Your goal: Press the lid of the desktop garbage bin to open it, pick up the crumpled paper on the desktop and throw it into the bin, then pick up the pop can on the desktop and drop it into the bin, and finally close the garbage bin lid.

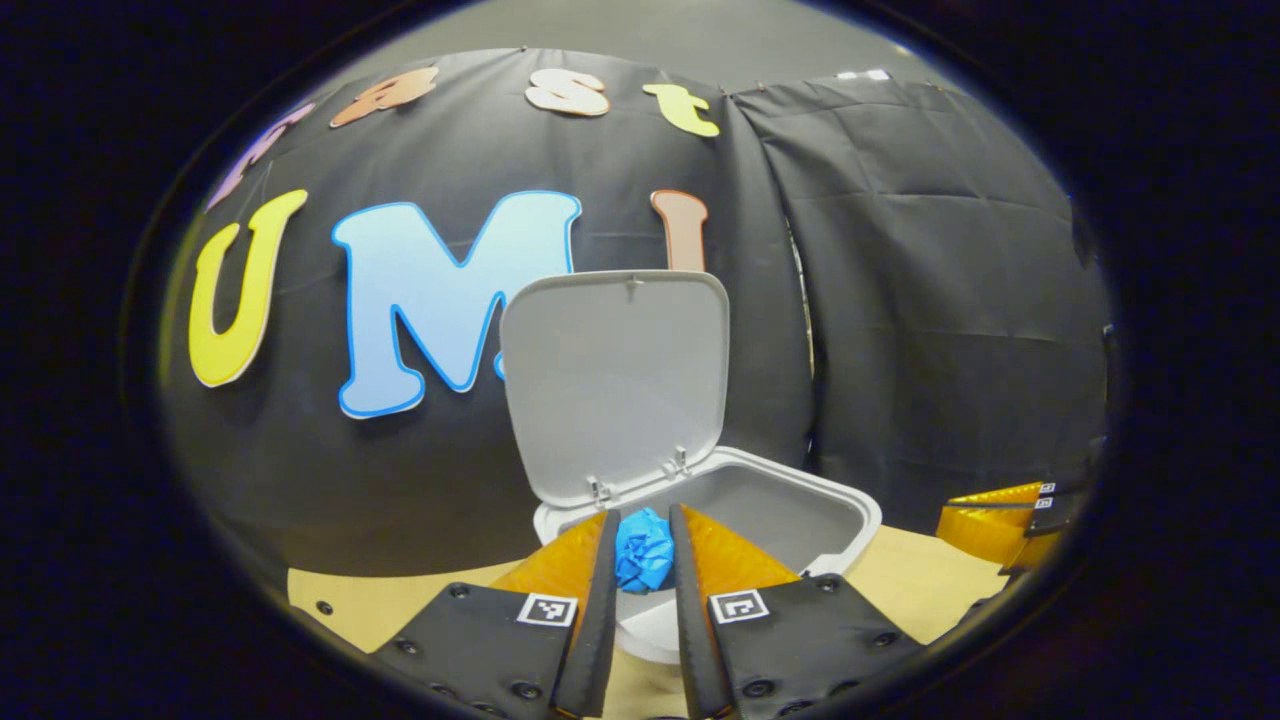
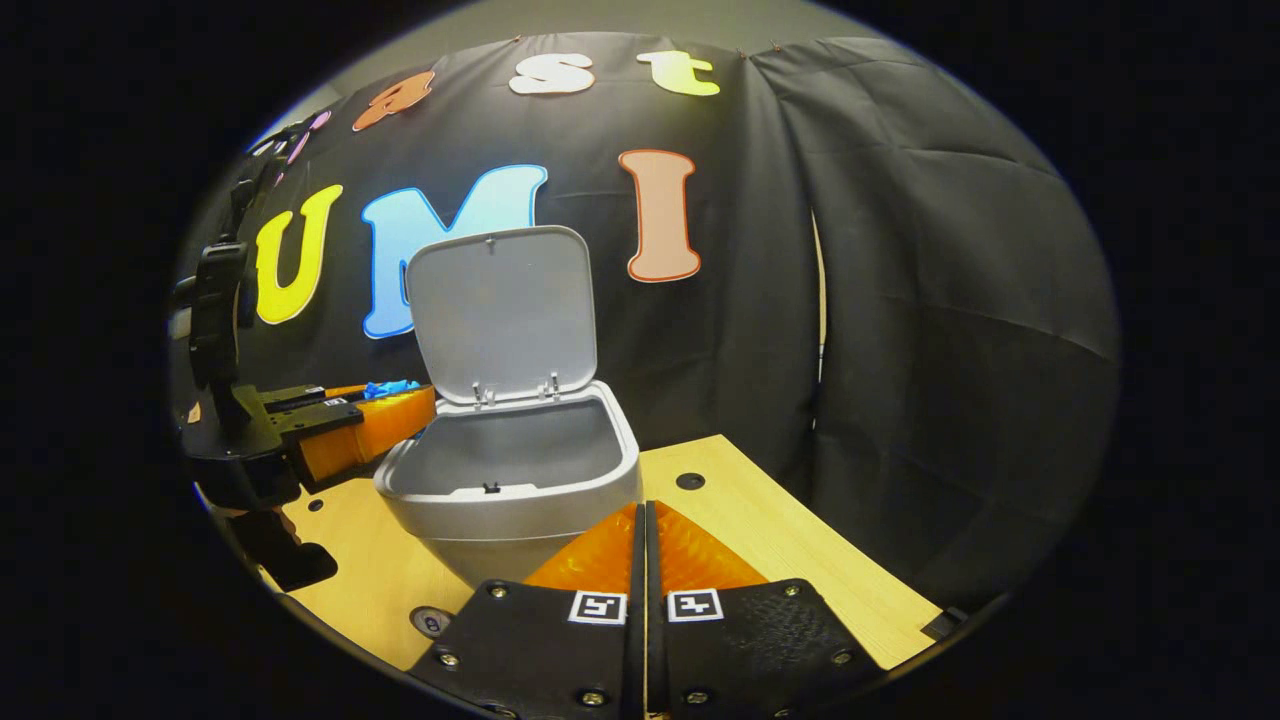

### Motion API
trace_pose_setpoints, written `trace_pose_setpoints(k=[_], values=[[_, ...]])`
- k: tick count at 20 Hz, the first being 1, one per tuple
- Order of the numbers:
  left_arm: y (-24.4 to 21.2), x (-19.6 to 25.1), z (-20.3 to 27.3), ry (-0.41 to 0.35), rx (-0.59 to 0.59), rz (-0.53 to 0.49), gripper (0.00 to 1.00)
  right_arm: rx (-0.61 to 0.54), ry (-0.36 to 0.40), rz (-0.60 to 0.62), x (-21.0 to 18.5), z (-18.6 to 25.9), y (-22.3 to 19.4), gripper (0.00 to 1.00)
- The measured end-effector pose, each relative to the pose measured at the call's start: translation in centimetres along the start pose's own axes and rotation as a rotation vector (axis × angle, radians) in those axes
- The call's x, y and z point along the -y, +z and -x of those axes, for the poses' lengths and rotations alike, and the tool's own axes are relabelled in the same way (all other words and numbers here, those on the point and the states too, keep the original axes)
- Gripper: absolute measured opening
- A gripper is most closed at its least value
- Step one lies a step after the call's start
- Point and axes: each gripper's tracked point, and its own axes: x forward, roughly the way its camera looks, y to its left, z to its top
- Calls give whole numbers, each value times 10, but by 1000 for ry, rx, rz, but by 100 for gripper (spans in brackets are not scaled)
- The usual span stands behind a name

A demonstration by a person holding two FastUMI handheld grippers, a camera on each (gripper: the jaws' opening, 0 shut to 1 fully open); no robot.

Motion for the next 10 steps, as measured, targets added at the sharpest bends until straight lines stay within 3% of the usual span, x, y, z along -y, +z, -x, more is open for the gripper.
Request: trace_pose_setpoints(k=[3,5,6,8,9,10], values=[[2,6,-6,-2,-1,-5,34,-6,-15,-10,6,2,-4,1],[0,8,-8,-11,-5,-1,46,-10,-19,-16,9,3,-5,1],[-1,9,-8,-12,-5,0,60,-13,-18,-18,9,2,-6,1],[-1,7,-6,-9,-6,3,66,-14,-15,-20,7,2,-6,1],[-1,6,-4,-8,-7,4,63,-15,-10,-20,5,2,-7,1],[-2,4,-3,-4,-7,5,70,-17,-4,-20,3,2,-7,1]])
